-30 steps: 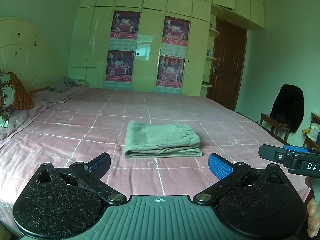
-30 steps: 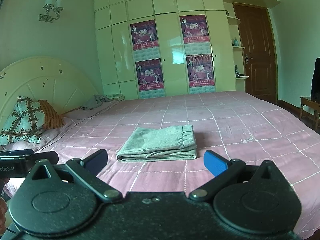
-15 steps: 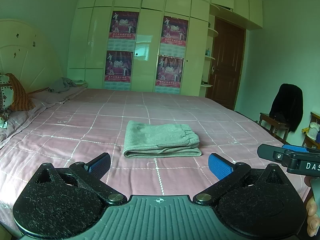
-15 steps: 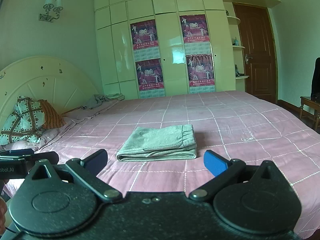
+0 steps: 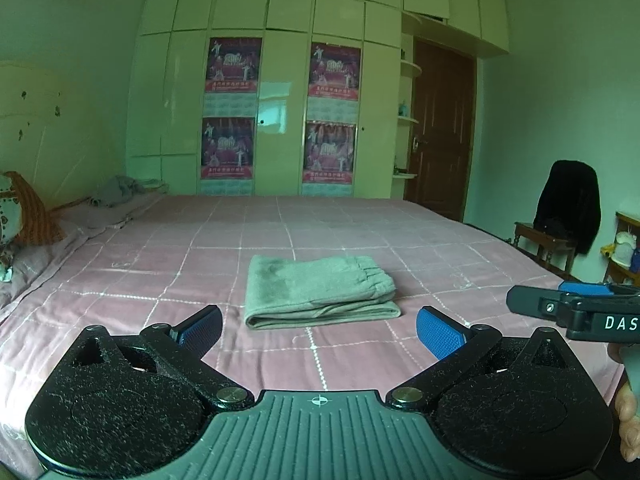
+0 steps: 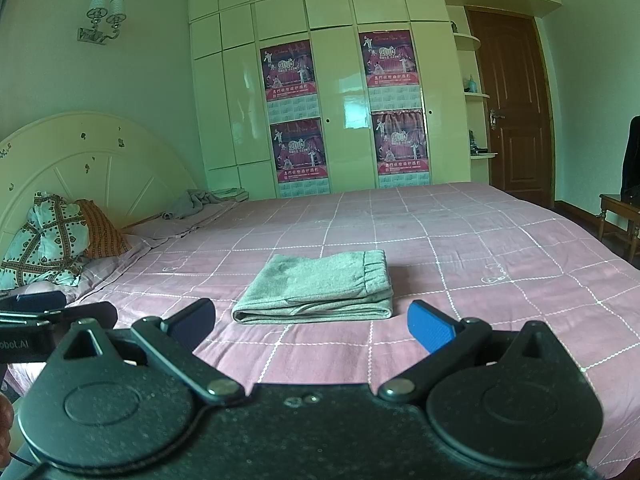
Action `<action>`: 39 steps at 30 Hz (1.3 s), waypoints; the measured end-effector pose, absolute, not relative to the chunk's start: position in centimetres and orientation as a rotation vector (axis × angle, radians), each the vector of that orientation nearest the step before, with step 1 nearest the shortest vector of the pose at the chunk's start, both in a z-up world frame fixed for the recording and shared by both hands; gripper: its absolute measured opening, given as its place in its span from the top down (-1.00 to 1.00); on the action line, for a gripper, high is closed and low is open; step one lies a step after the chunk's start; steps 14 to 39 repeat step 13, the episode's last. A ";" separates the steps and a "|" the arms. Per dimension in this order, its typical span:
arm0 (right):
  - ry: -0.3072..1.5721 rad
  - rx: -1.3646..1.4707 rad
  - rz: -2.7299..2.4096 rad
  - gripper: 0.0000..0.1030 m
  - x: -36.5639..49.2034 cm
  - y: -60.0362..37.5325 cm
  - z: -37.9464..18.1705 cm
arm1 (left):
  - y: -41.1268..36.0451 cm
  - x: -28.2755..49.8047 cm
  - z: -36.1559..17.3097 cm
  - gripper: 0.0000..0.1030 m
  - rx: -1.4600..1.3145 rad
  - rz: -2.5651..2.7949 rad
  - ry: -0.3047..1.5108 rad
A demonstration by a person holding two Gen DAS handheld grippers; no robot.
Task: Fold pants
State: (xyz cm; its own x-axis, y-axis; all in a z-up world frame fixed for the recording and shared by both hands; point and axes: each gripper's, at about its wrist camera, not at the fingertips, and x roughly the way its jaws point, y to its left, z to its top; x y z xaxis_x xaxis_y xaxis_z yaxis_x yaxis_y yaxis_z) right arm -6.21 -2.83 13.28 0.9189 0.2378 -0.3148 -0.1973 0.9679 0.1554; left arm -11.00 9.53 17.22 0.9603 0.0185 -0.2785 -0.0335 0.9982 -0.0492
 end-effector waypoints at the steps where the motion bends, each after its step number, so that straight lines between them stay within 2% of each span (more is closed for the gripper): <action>1: 0.338 0.121 0.224 -0.99 -6.2 -2.8 13.3 | 9.4 -11.1 17.3 -0.99 -0.048 0.027 0.276; 6: 0.338 0.121 0.224 -0.99 -6.2 -2.7 13.3 | 9.9 -10.6 17.2 -1.00 -0.104 0.001 0.316; 13: 0.290 0.166 0.220 -0.99 -6.6 -4.0 15.0 | 14.4 -10.0 19.5 -1.00 -0.188 -0.002 0.315; 39: 0.290 0.166 0.220 -0.99 -6.6 -4.0 15.0 | 14.4 -10.0 19.5 -1.00 -0.188 -0.002 0.315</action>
